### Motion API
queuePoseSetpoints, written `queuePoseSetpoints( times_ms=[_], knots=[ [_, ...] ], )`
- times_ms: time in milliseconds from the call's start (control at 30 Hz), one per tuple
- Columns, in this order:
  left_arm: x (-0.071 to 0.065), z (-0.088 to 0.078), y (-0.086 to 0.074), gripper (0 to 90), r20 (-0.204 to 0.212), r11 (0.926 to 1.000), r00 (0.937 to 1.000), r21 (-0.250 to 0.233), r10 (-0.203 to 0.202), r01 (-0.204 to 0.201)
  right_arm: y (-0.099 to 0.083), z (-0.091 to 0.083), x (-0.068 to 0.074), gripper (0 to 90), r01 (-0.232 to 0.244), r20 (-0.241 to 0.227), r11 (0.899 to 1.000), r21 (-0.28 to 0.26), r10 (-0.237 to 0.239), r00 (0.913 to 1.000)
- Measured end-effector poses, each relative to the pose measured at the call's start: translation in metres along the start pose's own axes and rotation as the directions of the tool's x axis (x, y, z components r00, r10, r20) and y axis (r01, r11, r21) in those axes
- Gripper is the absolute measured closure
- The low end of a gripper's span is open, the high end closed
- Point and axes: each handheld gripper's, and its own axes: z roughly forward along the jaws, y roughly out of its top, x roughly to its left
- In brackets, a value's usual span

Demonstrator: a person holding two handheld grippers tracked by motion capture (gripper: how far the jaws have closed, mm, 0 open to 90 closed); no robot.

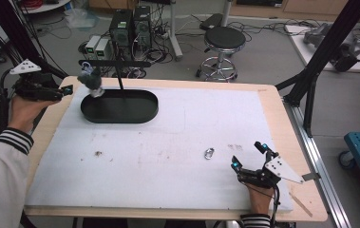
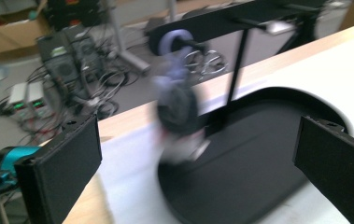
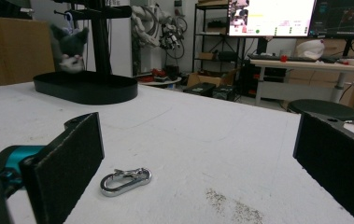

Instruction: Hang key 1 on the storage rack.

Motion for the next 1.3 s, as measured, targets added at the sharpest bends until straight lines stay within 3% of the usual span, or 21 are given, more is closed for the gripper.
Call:
queuePoseSetpoints(
  times_ms=[67,133,233,267,333,500,667,733,833,900,1000,1033,1100,1200,1300],
  knots=[
    [-0.013,-0.008,-0.005,1.7,0.046,0.9983,0.9989,-0.058,0.013,-0.010,0.000,0.000,0.000,1.0,-0.002,-0.002,1.000,0.000,0.002,1.0000],
    [-0.018,-0.010,-0.007,1.7,0.066,0.9974,0.9976,-0.070,0.022,-0.017,0.000,0.000,0.000,1.0,-0.002,-0.001,1.000,0.000,0.002,1.0000],
    [-0.041,-0.019,-0.013,1.7,0.119,0.9915,0.9919,-0.127,0.046,-0.031,0.000,0.000,0.000,1.0,-0.001,-0.001,1.000,0.000,0.001,1.0000],
    [-0.041,-0.019,-0.013,1.7,0.119,0.9915,0.9919,-0.127,0.046,-0.031,0.000,0.000,0.000,1.0,-0.001,-0.001,1.000,0.000,0.001,1.0000],
    [-0.056,-0.026,-0.018,1.7,0.140,0.9842,0.9885,-0.174,0.057,-0.032,0.000,0.000,0.000,1.0,-0.001,0.000,1.000,0.001,0.001,1.0000],
    [-0.072,-0.031,-0.025,1.7,0.163,0.9764,0.9847,-0.214,0.063,-0.027,0.000,0.000,0.000,1.0,-0.002,-0.001,1.000,-0.001,0.002,1.0000],
    [-0.092,-0.033,-0.035,1.7,0.202,0.9654,0.9765,-0.260,0.075,-0.020,0.000,0.000,0.000,1.0,-0.003,-0.001,1.000,-0.001,0.003,1.0000],
    [-0.104,-0.034,-0.041,1.7,0.223,0.9579,0.9706,-0.286,0.090,-0.023,0.000,0.000,0.000,1.0,-0.002,-0.001,1.000,-0.001,0.002,1.0000],
    [-0.112,-0.035,-0.045,1.7,0.235,0.9536,0.9658,-0.299,0.109,-0.035,0.000,0.000,0.000,1.0,-0.003,-0.001,1.000,-0.001,0.003,1.0000],
    [-0.120,-0.036,-0.051,1.7,0.258,0.9439,0.9583,-0.329,0.122,-0.032,0.000,0.000,0.000,1.0,-0.001,-0.001,1.000,-0.001,0.001,1.0000],
    [-0.135,-0.037,-0.059,1.7,0.288,0.9394,0.9457,-0.340,0.152,-0.047,0.000,0.000,0.000,1.0,-0.001,-0.001,1.000,0.001,0.001,1.0000],
    [-0.135,-0.037,-0.059,1.7,0.288,0.9394,0.9457,-0.340,0.152,-0.047,0.000,0.000,0.000,1.0,-0.001,-0.001,1.000,0.001,0.001,1.0000],
    [-0.141,-0.037,-0.061,1.7,0.295,0.9364,0.9398,-0.345,0.173,-0.064,0.000,0.000,0.000,1.0,0.001,0.000,1.000,-0.002,-0.001,1.0000],
    [-0.147,-0.037,-0.067,1.7,0.303,0.9255,0.9348,-0.374,0.186,-0.063,0.000,0.000,0.000,1.0,0.008,-0.001,1.000,-0.005,-0.008,1.0000],
    [-0.150,-0.034,-0.074,1.7,0.332,0.9287,0.9276,-0.369,0.172,-0.040,0.000,0.000,0.000,1.0,0.010,-0.001,1.000,-0.005,-0.010,0.9999]
  ],
)
